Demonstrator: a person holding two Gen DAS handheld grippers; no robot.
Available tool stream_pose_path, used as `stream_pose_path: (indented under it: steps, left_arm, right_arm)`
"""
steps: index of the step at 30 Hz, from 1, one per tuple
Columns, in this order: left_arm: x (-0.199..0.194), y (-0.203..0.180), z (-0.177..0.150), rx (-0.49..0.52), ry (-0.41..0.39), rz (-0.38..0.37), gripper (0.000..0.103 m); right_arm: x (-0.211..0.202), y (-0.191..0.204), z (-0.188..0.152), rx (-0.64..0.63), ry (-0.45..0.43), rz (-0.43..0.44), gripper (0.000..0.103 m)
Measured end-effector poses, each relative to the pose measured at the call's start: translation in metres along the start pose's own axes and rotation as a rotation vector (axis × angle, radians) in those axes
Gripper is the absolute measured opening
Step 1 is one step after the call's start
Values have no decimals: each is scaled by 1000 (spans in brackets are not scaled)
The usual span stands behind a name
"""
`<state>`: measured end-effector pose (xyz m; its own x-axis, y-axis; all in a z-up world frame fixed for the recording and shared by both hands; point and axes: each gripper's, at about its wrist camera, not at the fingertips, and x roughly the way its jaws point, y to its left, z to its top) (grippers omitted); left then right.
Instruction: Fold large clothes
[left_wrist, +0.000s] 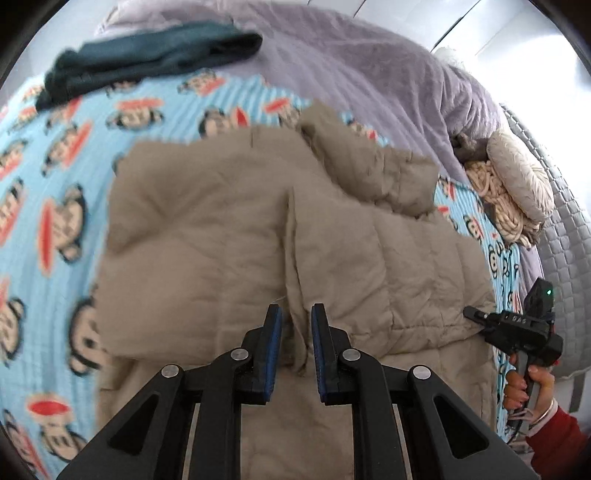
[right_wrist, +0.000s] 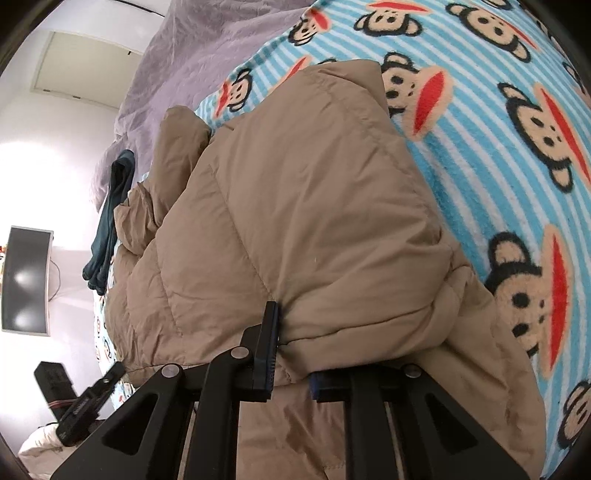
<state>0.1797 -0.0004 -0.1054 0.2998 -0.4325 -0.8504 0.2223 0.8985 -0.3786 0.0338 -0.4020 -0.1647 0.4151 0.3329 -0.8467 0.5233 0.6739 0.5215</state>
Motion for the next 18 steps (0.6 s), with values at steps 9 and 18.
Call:
stream_pose_path:
  steps: [9, 18]
  left_arm:
    - [38, -41, 20, 111, 23, 52, 17]
    - [76, -24, 15, 118, 76, 104, 17]
  right_arm:
    - [-2, -2, 0, -2, -5, 1, 15]
    - [-70, 29, -6, -244, -20, 54, 67]
